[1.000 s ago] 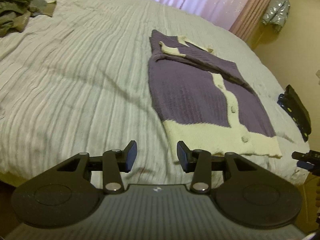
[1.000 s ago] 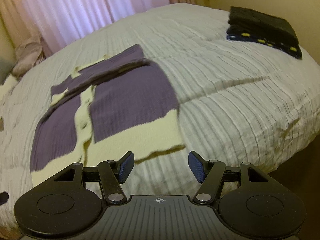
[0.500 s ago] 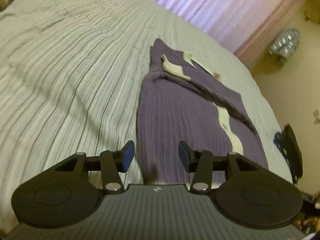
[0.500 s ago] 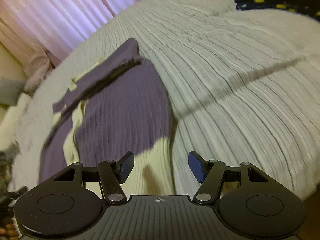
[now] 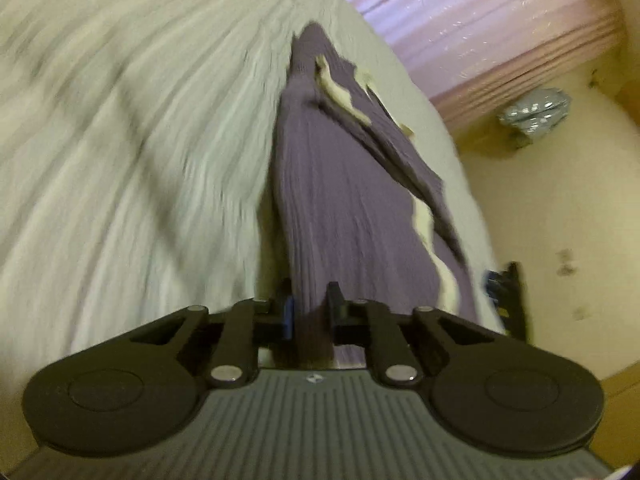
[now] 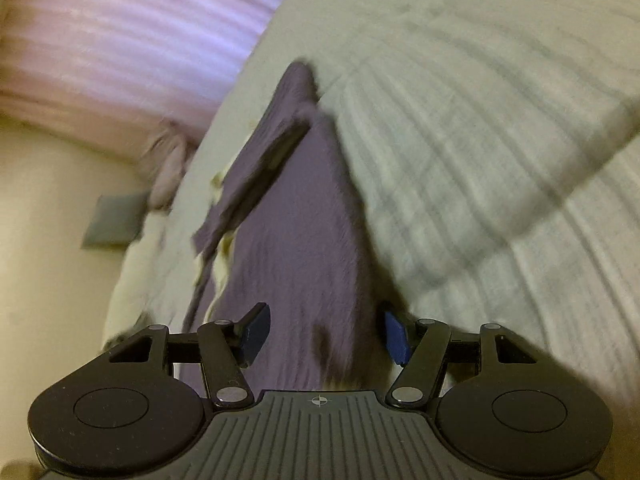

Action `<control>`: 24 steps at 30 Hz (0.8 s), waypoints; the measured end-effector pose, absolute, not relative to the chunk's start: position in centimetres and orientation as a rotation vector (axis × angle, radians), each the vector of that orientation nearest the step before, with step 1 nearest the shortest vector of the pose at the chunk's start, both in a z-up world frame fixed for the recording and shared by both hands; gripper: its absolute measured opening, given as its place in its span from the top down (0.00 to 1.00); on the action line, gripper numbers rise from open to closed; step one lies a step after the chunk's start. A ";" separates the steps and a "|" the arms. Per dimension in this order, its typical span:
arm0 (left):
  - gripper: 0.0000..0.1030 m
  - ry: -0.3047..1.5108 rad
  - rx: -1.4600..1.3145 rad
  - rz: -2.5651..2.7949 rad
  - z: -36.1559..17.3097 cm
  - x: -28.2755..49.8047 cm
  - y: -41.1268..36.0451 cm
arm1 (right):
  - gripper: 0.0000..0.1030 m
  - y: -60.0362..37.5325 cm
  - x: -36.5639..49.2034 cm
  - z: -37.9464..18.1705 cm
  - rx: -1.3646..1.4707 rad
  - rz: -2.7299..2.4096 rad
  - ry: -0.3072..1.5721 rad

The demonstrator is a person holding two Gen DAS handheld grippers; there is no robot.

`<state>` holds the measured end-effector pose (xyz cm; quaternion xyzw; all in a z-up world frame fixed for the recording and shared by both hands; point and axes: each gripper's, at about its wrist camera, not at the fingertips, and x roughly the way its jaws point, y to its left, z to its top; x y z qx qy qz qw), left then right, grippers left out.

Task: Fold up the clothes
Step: 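Grasp the cream hem with both grippers, then lift the hem with both grippers and fold it toward the collar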

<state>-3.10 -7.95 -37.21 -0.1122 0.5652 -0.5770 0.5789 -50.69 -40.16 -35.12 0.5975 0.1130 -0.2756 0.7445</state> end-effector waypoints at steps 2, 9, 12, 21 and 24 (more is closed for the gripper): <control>0.90 1.341 -0.285 -1.349 -37.6 -3.4 -7.7 | 0.38 -39.6 -50.7 -35.0 1.299 -0.545 0.267; 0.90 1.329 -0.328 -1.345 -37.2 -4.1 -7.5 | 0.60 -39.3 -50.8 -35.3 1.337 -0.526 0.301; 0.92 1.291 -0.333 -1.360 -36.1 -4.3 -7.3 | 0.89 -39.4 -50.7 -35.7 1.364 -0.534 0.313; 0.94 1.175 -0.344 -1.401 -32.7 -4.7 -6.5 | 0.93 -37.5 -51.2 -31.4 1.261 -0.540 0.214; 0.94 1.128 -0.361 -1.427 -31.0 -5.0 -5.8 | 0.93 -36.6 -51.0 -29.0 1.215 -0.531 0.190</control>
